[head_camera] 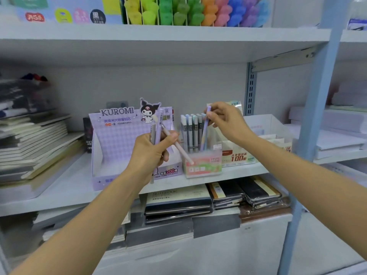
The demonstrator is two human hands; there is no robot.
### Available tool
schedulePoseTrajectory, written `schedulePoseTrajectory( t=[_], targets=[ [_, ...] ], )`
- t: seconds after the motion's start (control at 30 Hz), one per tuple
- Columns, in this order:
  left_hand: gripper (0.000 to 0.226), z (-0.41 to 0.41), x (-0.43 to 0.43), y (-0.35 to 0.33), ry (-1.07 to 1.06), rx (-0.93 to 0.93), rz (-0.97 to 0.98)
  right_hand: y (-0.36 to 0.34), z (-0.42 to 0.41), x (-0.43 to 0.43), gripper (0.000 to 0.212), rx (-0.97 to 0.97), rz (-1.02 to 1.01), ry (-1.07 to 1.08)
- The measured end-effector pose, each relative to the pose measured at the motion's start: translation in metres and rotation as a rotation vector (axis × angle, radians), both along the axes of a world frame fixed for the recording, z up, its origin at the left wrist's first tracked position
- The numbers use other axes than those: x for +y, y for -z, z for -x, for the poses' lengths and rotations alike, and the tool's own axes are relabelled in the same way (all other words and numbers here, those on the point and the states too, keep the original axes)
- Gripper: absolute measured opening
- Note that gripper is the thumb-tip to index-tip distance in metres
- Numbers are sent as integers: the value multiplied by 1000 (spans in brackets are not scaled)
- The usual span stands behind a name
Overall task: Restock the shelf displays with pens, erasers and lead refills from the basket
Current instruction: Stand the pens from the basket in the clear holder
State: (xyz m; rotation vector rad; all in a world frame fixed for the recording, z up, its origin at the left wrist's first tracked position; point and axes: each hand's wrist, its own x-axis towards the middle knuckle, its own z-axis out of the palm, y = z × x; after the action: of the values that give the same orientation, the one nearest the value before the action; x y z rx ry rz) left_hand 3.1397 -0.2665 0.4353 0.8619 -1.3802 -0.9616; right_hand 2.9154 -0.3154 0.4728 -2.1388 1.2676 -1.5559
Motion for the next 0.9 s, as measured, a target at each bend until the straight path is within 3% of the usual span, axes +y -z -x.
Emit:
schedulePoseTrajectory(
  t=[0.17,0.33,0.63,0.7,0.8,0.9],
  targets=[
    [17,-1,-6,-1,1,31,10,-5,5,-6,14,123,-7,-19],
    [22,-2,-6,4,17,21,21,2,1,-4,23,77,-1,-51],
    [17,3,4,7,70,17,1,4,-12,-3,21,101,62,145],
    [18,5,4,6,60,11,-2,1,-15,8,22,23,82,49],
    [18,11,6,5,43,8,-12,-2,-25,29,28,-95,-59,-228],
    [16,19,9,5,69,-19,-27,-3,-33,40,32,-71,-159,-364]
  ],
)
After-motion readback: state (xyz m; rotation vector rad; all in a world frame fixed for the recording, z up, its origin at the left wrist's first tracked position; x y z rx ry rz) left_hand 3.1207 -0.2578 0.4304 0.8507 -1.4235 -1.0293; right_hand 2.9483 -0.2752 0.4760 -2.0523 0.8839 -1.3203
